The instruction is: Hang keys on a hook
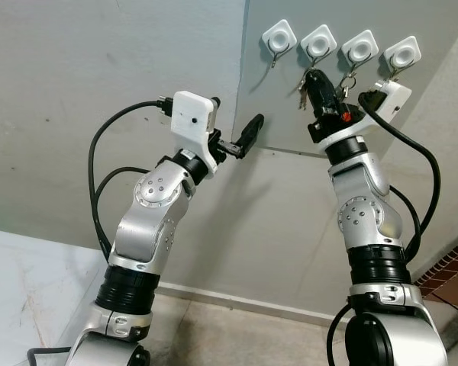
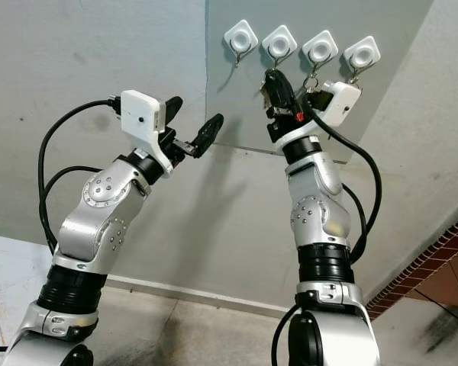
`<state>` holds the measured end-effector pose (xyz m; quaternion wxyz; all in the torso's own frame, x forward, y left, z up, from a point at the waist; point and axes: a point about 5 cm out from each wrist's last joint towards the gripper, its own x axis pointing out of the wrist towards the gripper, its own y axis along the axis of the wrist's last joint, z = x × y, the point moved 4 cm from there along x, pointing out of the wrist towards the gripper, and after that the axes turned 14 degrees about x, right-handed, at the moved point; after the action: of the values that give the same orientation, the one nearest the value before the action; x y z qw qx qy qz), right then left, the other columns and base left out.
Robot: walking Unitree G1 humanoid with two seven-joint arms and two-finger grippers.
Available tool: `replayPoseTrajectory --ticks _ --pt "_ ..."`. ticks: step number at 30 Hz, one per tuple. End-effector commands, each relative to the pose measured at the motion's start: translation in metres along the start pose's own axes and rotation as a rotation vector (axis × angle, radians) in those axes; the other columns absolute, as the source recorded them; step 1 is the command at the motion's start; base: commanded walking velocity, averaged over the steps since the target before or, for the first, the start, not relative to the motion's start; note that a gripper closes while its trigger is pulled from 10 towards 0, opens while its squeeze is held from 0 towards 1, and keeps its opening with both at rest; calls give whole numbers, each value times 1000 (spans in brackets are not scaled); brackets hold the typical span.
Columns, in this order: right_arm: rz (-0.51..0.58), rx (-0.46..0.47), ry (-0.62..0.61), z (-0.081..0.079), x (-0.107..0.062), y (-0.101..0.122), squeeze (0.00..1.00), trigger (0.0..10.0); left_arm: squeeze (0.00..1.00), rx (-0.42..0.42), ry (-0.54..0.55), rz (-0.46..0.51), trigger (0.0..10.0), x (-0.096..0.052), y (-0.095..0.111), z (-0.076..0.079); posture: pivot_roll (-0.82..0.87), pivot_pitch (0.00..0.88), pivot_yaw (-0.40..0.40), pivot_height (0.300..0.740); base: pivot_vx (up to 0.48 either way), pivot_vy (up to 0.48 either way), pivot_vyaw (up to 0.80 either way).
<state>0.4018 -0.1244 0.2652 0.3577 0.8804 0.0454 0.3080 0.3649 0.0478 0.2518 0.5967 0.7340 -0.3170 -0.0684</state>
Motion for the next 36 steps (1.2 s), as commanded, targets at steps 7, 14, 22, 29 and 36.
replayPoseTrajectory --ticks 7,14,22,29,36 --pt "24 25 21 -4 13 6 0 10000 0 20 -12 25 10000 4 11 1 -11 17 -40 740 0 0 0" --pt "64 66 -9 3 17 15 0 10000 0 19 -11 24 10000 4 11 1 -8 22 -41 740 0 0 0" --pt "99 165 -52 14 14 17 0 10000 0 16 -12 24 10000 3 12 1 -6 25 -40 740 0 0 0" --pt "121 231 -81 21 13 19 0 10000 0 16 -13 24 10000 3 12 1 -4 24 -39 740 0 0 0" --pt "112 237 -22 14 12 17 0 10000 0 18 -11 24 10000 3 12 1 -3 22 -41 740 0 0 0"
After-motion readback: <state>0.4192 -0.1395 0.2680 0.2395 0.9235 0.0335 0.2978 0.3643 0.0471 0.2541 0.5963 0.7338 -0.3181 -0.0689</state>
